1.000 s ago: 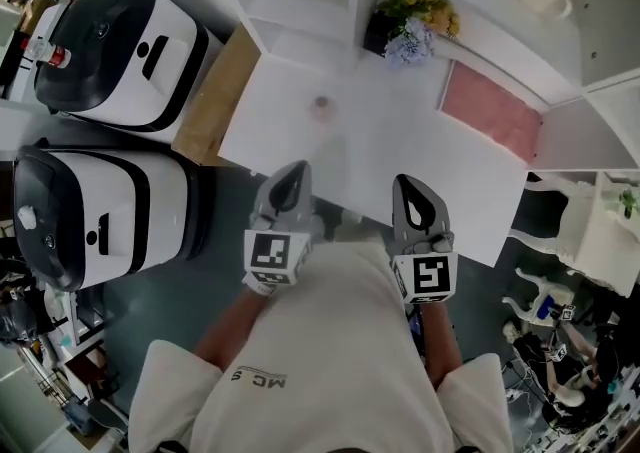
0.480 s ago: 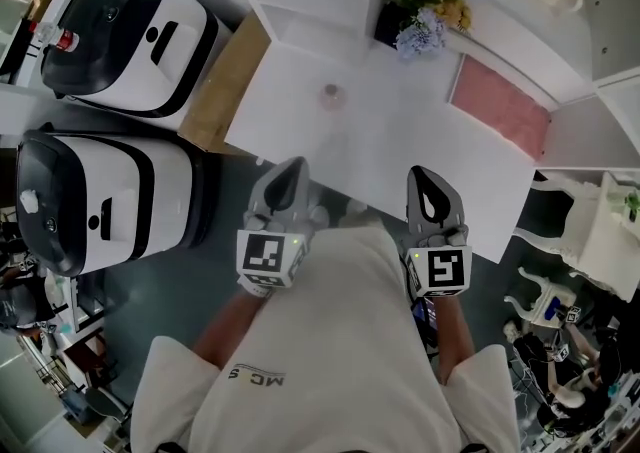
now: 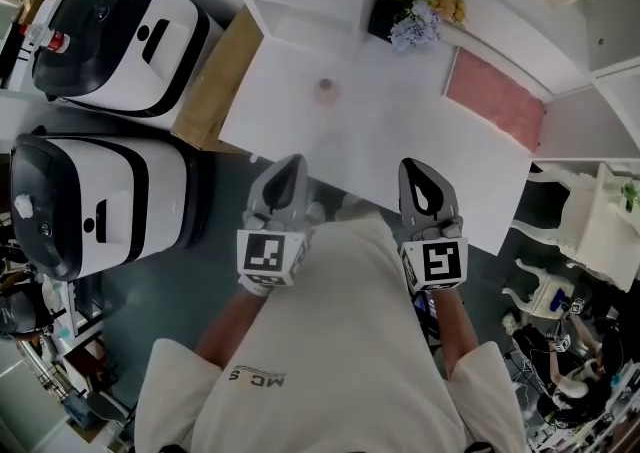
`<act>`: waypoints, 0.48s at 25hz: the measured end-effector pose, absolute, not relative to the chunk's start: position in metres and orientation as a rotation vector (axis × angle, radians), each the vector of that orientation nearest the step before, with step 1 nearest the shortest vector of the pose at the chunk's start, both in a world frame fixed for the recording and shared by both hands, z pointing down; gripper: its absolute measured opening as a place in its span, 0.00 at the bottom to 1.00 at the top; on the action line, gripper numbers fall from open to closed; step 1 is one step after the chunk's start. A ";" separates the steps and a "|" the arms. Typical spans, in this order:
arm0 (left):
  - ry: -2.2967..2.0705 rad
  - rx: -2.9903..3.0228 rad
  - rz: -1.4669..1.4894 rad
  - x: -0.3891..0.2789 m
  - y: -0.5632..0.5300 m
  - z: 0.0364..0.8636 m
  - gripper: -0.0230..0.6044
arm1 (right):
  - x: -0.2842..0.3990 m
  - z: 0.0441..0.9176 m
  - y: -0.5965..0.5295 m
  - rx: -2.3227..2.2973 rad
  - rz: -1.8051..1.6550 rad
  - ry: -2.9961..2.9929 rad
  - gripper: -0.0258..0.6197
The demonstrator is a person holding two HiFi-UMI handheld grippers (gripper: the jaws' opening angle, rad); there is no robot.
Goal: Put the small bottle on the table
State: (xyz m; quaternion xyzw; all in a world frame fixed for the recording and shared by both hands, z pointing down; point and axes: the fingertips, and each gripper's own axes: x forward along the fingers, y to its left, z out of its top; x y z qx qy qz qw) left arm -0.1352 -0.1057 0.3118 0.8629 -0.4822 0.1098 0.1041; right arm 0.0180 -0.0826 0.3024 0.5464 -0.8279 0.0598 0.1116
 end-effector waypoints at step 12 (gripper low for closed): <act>-1.419 2.539 0.327 -0.139 -0.108 0.313 0.04 | 0.009 0.308 -0.087 1.605 0.202 -2.425 0.04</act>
